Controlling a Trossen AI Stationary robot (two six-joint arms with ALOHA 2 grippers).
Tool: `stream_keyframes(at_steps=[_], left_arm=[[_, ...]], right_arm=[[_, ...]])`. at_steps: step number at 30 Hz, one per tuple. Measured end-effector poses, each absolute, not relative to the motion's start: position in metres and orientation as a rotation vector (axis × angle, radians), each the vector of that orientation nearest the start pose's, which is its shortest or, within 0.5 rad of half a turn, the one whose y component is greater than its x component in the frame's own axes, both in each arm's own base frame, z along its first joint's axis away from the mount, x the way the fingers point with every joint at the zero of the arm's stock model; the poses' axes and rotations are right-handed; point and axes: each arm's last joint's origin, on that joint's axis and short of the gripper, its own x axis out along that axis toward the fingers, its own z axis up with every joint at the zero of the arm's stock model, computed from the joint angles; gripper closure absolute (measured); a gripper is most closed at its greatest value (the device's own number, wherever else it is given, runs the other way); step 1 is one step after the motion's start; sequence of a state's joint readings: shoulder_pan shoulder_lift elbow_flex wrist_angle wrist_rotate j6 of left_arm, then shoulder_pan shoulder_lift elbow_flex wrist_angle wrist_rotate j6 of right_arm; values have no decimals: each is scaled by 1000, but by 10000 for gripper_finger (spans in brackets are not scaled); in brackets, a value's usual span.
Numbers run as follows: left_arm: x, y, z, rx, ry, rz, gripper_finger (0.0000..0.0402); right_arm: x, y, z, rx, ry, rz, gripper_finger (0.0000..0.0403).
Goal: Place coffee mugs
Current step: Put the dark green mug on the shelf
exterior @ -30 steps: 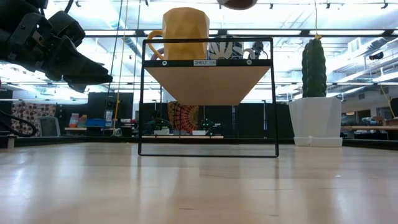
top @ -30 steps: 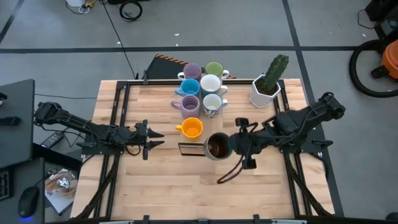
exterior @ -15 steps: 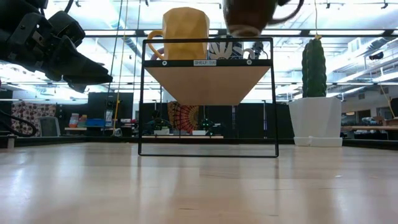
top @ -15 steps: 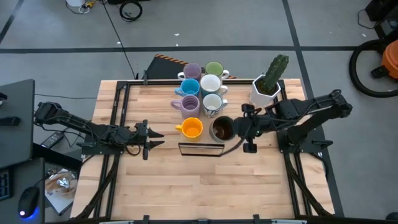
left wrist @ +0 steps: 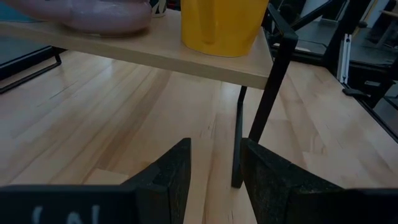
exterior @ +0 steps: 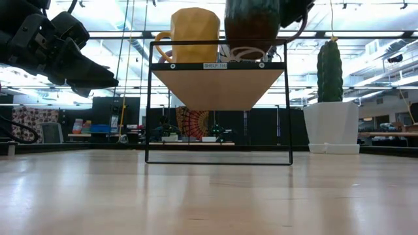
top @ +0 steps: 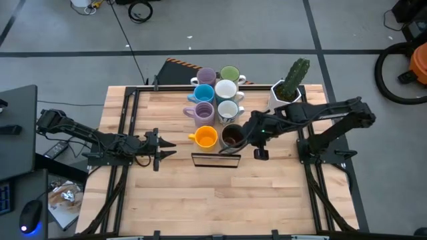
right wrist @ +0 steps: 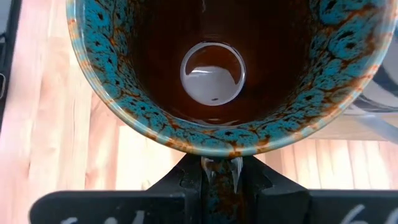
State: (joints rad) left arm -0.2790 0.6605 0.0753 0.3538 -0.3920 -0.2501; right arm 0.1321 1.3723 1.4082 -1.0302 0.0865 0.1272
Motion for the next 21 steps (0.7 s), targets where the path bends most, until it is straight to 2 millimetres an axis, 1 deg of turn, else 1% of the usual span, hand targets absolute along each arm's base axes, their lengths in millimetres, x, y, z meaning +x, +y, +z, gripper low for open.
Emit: stream_keyframes(at_steps=[9,14,21], left_arm=[[138,-28,158,-172,208,140,260],[138,-28,158,-171,211,140,260],[138,-28,158,-171,210,140,260]], right_arm=[[270,32,342,-1,1019,-23,351],[271,32,340,9,1022,-30,351],[269,32,327,32,1062,-51,351]])
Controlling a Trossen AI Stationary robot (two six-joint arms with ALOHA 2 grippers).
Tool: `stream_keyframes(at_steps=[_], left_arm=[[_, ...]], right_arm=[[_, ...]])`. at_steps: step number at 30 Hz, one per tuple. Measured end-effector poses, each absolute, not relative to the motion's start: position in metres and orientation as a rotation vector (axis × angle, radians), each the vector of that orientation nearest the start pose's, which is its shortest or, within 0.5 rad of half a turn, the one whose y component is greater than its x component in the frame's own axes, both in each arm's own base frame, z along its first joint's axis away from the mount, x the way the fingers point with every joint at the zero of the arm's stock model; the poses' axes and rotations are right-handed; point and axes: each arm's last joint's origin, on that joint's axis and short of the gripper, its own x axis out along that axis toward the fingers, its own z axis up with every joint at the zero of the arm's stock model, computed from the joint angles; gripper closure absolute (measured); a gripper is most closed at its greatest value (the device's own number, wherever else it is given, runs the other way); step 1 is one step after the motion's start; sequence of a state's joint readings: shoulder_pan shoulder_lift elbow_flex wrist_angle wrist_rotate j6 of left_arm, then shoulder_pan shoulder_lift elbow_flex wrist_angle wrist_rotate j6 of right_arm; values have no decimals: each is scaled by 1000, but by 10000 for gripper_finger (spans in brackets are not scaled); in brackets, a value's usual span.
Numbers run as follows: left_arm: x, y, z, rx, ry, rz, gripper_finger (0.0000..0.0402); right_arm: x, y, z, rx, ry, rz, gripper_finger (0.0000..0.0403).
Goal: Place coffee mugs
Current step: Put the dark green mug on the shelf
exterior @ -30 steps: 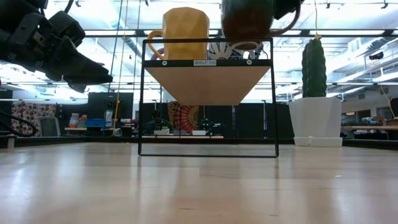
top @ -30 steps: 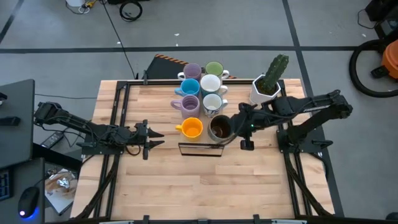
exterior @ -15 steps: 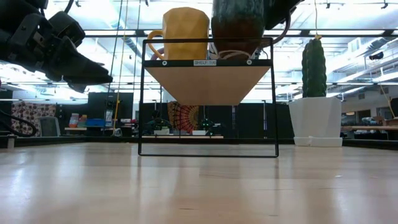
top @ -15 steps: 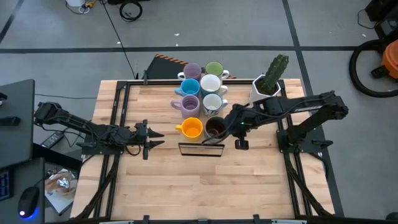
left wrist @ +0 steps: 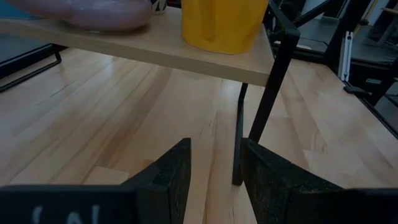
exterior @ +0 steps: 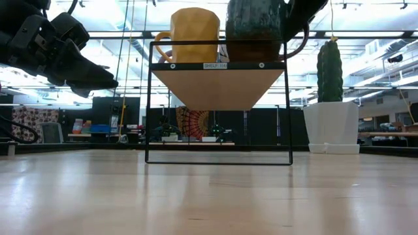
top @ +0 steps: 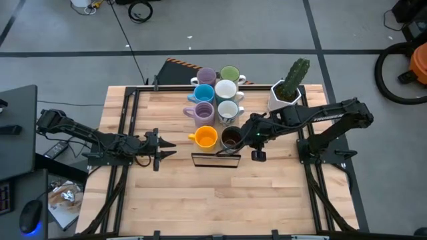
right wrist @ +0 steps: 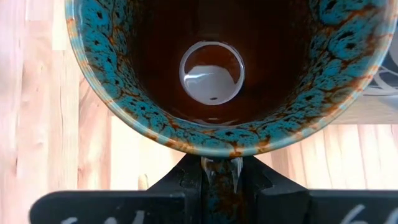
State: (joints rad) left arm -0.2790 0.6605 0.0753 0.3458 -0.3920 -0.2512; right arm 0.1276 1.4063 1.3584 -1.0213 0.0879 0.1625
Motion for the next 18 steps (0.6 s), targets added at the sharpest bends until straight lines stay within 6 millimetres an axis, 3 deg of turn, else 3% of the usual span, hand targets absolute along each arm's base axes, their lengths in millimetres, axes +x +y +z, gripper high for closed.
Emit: stream_keyframes(at_steps=[7,18], left_arm=[[138,-28,158,-171,210,140,260],[138,-28,158,-176,210,141,260]], right_arm=[[270,32,326,31,1044,-56,348],[273,32,327,28,1015,-71,301]])
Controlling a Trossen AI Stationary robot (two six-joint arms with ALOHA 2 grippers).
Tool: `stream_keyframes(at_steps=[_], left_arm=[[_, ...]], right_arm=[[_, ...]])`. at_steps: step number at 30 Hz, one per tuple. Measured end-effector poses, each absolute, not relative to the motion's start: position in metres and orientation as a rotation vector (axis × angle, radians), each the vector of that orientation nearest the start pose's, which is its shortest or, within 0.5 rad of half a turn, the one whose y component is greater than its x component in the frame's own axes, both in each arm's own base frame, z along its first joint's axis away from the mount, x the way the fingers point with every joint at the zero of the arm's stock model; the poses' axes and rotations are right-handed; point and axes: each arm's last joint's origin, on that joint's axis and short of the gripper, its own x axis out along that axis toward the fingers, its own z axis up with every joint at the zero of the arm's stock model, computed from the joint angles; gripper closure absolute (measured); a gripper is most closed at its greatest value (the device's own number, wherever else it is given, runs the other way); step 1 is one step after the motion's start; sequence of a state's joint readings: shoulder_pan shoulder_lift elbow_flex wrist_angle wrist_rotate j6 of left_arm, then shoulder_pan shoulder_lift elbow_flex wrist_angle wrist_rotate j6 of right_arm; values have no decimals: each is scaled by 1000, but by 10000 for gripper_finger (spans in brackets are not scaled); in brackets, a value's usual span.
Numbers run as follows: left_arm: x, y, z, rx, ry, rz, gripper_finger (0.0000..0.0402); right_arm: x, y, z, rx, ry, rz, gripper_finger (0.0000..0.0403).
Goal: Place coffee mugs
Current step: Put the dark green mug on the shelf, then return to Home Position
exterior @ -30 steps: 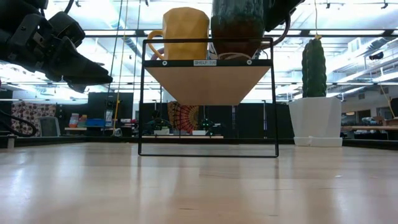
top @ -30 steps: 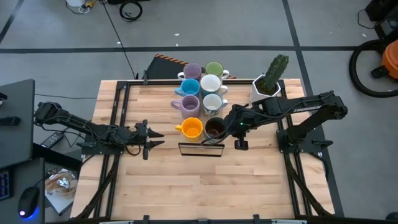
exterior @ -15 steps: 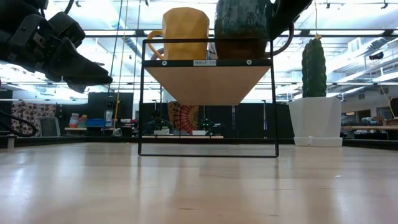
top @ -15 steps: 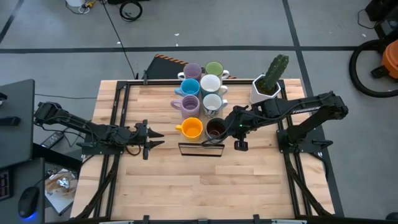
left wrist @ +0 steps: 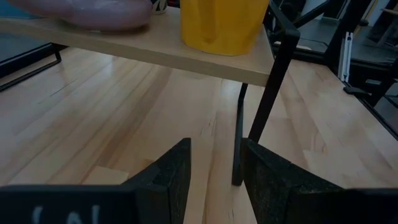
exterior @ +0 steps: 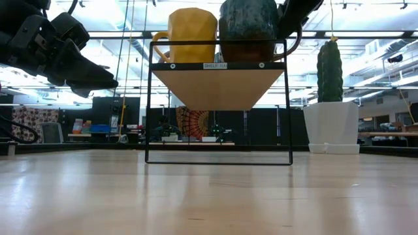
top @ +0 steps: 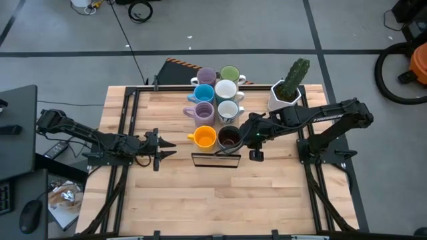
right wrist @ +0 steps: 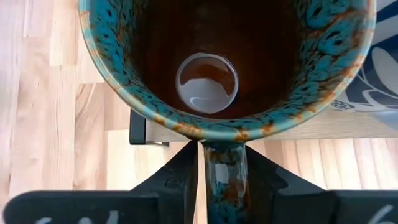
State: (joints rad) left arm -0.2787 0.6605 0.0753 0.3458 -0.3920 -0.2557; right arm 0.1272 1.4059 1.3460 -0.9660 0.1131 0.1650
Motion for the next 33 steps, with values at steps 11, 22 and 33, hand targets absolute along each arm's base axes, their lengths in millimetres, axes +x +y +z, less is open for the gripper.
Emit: stream_keyframes(at_steps=[11,22,33], left_arm=[[138,-28,158,-178,210,141,260],[138,-28,158,-178,211,141,260],[139,-28,163,-194,160,134,260]], right_arm=[[272,32,346,34,977,-67,265],[268,31,360,56,976,-77,223],[248,35,372,78,956,-71,221]])
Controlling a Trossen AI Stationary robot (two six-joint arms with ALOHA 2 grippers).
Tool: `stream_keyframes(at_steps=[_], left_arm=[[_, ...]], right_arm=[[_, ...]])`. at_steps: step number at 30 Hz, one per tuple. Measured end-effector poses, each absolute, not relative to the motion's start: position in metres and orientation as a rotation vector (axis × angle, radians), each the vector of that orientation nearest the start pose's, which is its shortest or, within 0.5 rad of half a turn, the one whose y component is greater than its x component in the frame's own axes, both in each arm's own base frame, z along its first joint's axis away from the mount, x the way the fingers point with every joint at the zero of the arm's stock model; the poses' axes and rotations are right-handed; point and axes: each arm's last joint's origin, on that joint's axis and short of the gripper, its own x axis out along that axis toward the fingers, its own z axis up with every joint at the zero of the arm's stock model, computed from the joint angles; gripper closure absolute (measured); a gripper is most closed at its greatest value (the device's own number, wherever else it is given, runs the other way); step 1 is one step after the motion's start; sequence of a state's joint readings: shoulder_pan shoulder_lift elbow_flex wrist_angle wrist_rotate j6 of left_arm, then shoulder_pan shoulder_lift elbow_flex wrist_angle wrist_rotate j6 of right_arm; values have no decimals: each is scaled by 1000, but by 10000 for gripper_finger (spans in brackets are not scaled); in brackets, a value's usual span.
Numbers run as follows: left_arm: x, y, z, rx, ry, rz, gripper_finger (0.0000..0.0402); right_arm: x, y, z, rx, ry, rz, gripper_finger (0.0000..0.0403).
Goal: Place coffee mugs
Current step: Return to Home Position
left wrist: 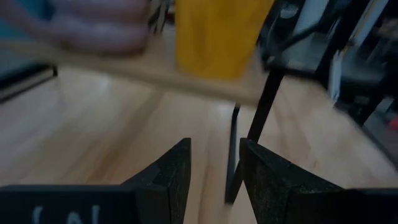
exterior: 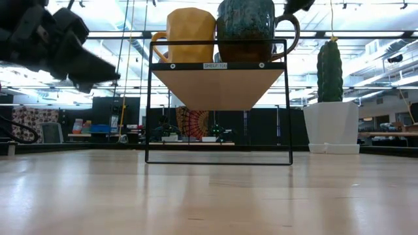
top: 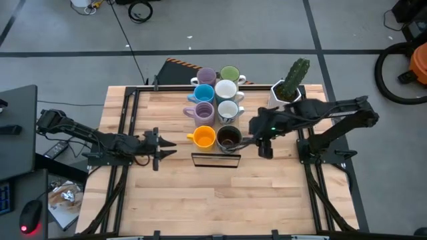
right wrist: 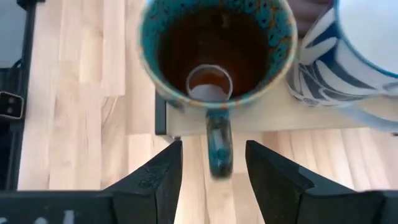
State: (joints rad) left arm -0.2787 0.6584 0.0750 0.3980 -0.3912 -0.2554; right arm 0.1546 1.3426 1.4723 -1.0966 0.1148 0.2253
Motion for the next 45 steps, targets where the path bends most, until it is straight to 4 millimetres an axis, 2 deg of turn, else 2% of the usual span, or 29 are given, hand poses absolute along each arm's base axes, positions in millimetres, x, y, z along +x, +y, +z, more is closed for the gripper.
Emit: stream_keyframes(at_steps=[7,12,19,26,32,38,45], left_arm=[[134,-28,178,-152,36,95,260],[125,-25,185,-125,-8,94,260],[110,-19,193,-94,-79,138,260],[98,-16,194,-98,-100,142,260],[89,-13,196,-87,-148,162,260],[88,-12,200,-65,-178,178,260],[87,-12,204,-20,-214,183,260]], right_arm=[[208,38,399,26,793,-139,221],[180,38,392,69,709,-155,221],[159,38,357,112,538,-157,221],[149,35,313,144,375,-129,221],[139,32,286,157,218,-103,221],[126,27,258,130,54,-114,222],[113,17,225,101,-72,-223,222]])
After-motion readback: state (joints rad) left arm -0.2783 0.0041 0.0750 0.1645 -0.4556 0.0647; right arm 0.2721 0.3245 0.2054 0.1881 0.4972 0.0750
